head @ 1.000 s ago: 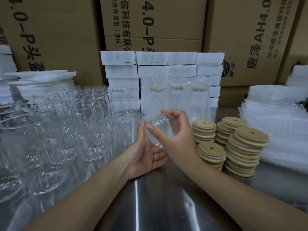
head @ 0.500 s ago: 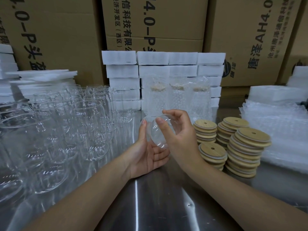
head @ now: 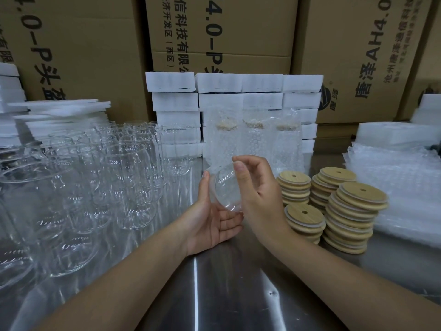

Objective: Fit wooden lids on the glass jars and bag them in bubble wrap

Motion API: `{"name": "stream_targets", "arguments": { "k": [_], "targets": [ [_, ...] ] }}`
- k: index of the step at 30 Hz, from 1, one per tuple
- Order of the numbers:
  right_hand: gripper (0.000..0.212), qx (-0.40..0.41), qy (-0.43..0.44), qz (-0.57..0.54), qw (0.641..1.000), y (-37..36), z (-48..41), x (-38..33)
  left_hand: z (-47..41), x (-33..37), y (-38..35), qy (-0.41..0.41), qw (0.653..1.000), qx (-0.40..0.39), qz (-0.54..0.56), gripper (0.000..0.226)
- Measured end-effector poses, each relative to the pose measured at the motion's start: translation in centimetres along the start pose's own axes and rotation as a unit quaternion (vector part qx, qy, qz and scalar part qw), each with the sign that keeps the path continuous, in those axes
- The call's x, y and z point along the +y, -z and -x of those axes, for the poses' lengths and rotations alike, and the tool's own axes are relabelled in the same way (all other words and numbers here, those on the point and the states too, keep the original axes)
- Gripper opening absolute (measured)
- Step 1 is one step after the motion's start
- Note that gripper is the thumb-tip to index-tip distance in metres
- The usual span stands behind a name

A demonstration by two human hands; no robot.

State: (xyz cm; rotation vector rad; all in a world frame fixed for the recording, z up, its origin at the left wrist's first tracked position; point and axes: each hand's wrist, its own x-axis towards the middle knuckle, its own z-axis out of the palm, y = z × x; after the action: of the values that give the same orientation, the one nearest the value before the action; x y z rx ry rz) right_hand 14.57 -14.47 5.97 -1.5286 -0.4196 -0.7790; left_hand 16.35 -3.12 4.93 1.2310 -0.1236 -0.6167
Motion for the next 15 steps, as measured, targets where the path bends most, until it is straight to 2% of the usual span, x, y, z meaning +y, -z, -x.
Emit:
{"name": "stream_targets", "arguments": {
  "k": [15],
  "targets": [
    [0.029, 0.005, 0.036, 0.038, 0.999, 0.12, -0.02, 0.07, 0.13, -0.11, -0.1, -0.009, 1.0, 0.02, 0.004, 0.098]
  ]
}}
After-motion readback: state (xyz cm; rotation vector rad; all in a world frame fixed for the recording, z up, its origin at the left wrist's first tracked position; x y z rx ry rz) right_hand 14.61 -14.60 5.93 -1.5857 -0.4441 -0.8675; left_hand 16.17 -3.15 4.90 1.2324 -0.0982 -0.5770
